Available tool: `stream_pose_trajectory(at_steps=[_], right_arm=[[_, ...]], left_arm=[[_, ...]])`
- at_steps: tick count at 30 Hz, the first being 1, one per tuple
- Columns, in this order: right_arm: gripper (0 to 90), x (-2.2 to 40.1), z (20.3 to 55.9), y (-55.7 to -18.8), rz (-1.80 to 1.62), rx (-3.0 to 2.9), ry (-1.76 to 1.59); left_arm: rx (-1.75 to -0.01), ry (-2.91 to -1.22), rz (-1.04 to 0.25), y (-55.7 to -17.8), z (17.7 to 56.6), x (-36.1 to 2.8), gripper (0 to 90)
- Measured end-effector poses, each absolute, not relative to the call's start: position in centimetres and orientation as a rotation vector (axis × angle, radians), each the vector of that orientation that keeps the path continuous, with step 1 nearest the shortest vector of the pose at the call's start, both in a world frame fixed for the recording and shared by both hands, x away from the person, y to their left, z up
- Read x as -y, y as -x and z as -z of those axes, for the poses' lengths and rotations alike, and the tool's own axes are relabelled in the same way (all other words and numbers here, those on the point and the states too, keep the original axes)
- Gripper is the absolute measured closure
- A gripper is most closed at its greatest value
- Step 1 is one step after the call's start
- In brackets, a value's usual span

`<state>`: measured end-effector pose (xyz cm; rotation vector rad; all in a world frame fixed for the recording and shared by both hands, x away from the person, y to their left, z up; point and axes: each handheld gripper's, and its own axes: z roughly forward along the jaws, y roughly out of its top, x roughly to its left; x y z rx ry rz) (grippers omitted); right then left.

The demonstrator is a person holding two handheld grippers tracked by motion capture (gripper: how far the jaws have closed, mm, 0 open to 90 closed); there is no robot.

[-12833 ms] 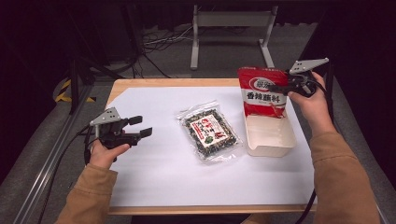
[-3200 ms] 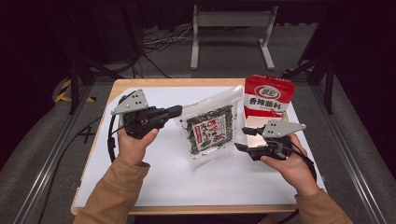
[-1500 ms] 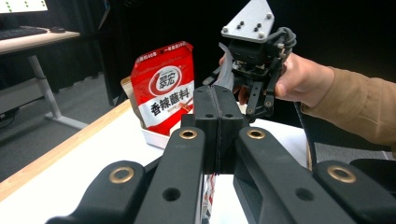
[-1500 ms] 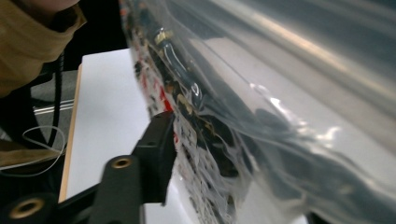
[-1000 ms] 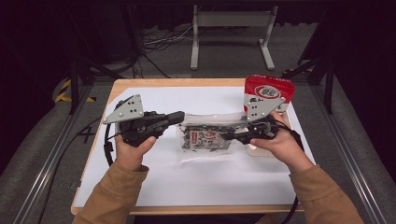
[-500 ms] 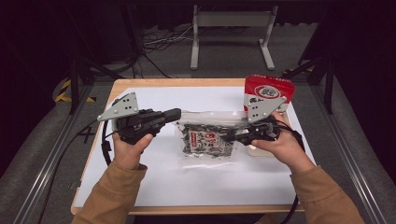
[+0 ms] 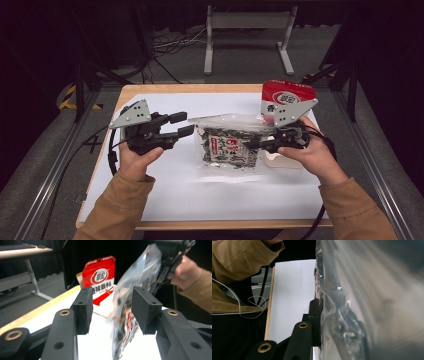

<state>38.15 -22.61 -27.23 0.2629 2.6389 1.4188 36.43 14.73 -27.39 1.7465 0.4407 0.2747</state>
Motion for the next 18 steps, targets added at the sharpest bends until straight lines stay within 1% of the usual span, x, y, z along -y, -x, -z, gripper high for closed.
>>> stream_pose_trajectory(at_steps=[8,12,18], right_arm=[[75.4,23.9,26.0,-37.8,-1.393,-2.625,-0.327],[75.4,24.6,25.4,-37.8,-1.398,-2.606,-0.381],[75.4,25.4,24.5,-37.7,-1.405,-2.582,-0.419]], left_arm=[[-0.470,-1.769,-0.287,-36.5,28.2,-15.6,51.0],[-0.498,-1.786,-0.302,-36.7,28.7,-15.9,48.3],[-0.525,-1.803,-0.301,-37.1,29.5,-16.7,47.8]])
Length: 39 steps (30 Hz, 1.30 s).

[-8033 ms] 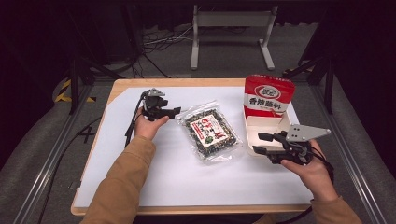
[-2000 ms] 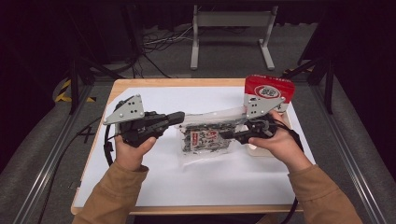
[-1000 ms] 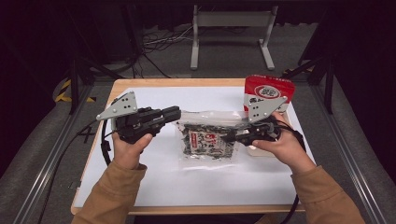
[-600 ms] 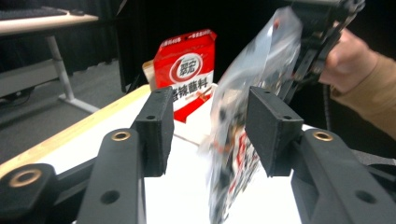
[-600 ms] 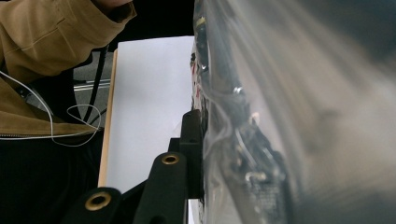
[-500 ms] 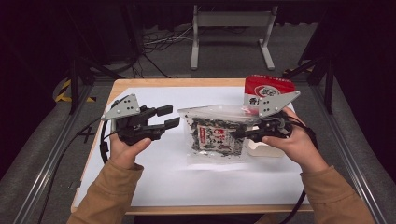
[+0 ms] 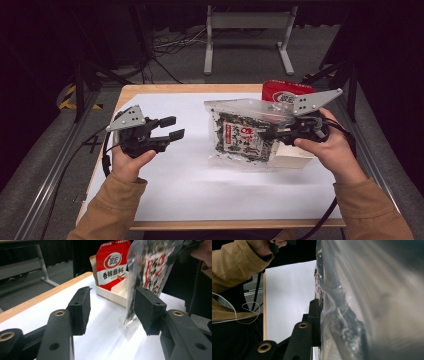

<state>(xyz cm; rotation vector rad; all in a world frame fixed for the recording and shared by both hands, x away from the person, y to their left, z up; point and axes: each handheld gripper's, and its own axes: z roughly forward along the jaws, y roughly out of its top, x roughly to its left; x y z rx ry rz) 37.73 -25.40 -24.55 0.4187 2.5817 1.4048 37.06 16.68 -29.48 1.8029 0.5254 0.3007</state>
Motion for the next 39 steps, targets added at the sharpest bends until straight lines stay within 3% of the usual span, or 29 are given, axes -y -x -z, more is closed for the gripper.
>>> stream_pose_trajectory(at_steps=[39], right_arm=[[75.3,30.0,20.5,-38.3,-1.374,-2.369,-0.574]], left_arm=[[-0.611,-1.841,-0.286,-37.6,32.2,-19.2,40.4]])
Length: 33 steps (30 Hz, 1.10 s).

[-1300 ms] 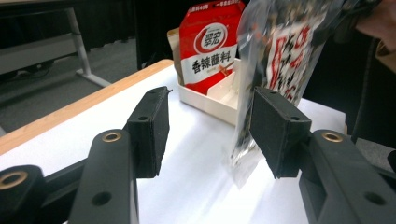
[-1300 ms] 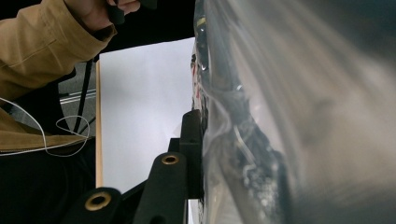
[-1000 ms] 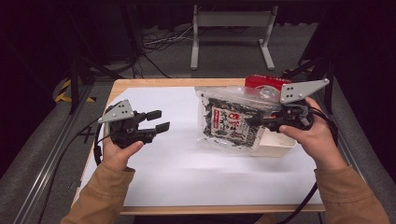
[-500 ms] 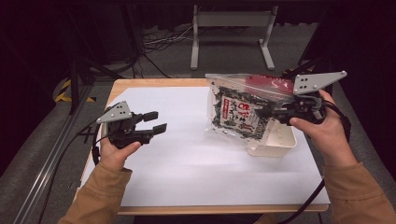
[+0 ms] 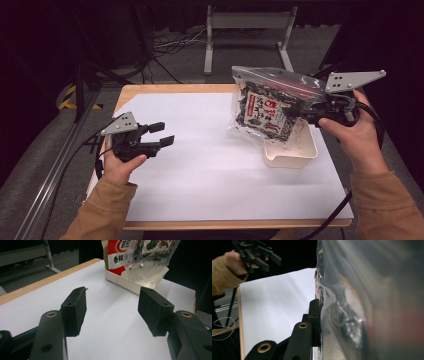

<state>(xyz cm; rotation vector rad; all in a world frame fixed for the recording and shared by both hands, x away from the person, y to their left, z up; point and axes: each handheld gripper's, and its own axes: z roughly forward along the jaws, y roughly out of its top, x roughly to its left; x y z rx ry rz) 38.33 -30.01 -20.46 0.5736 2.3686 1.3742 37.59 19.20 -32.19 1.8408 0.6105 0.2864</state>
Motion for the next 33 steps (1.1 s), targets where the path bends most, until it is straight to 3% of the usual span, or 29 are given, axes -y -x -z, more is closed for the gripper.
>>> stream_pose_trajectory(at_steps=[18,33], right_arm=[[75.2,35.4,23.1,-39.8,-1.213,-2.194,-0.939],[75.5,35.2,28.2,-40.5,-1.096,-2.267,-1.032]], left_arm=[[-0.626,-1.855,-0.280,-37.9,32.9,-19.4,39.9],[-0.629,-1.857,-0.277,-38.0,33.0,-19.5,39.7]])
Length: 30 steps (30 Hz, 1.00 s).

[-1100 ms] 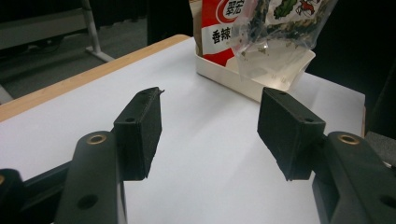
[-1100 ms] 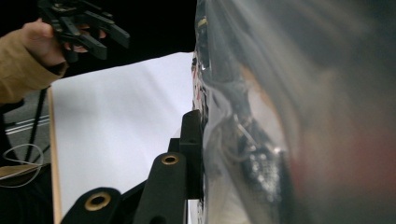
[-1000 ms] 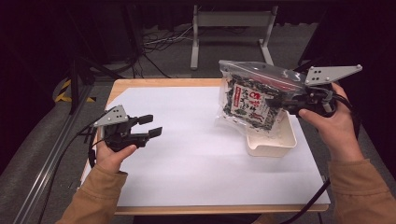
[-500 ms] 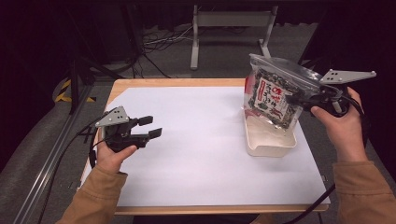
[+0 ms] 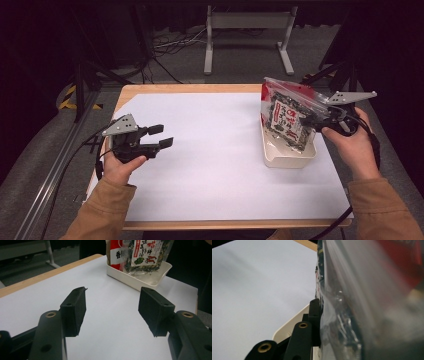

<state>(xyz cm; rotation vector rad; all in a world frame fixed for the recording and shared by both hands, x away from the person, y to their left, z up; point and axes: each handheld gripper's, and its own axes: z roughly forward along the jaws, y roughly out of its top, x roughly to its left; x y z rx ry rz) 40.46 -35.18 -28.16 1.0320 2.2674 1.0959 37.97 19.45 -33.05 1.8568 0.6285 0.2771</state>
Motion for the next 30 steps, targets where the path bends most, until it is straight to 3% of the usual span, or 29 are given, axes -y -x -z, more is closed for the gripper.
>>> stream_pose_trajectory(at_steps=[13,14,15,18,19,23,30], right_arm=[[71.8,36.6,30.7,-40.4,-1.191,-2.238,-1.055],[62.1,36.8,30.7,-40.3,-1.211,-2.224,-1.074],[62.1,36.8,30.7,-40.3,-1.211,-2.224,-1.074],[40.4,37.4,31.1,-39.8,-1.276,-2.122,-1.103],[37.3,37.7,31.3,-39.6,-1.289,-2.090,-1.110],[31.1,38.3,31.8,-38.4,-1.312,-2.034,-1.118],[29.6,38.7,33.1,-35.4,-1.327,-1.991,-1.083]], left_arm=[[-0.635,-1.856,-0.271,-37.9,33.2,-19.4,39.2],[-0.636,-1.856,-0.270,-37.9,33.2,-19.5,39.1],[-0.638,-1.855,-0.271,-37.9,33.2,-19.5,39.1],[-0.641,-1.848,-0.281,-37.6,33.3,-19.8,38.6],[-0.640,-1.851,-0.287,-37.5,33.3,-19.9,38.2],[-0.651,-1.847,-0.299,-36.9,33.5,-20.4,37.8],[-0.678,-1.840,-0.324,-35.7,34.6,-21.7,36.3]])
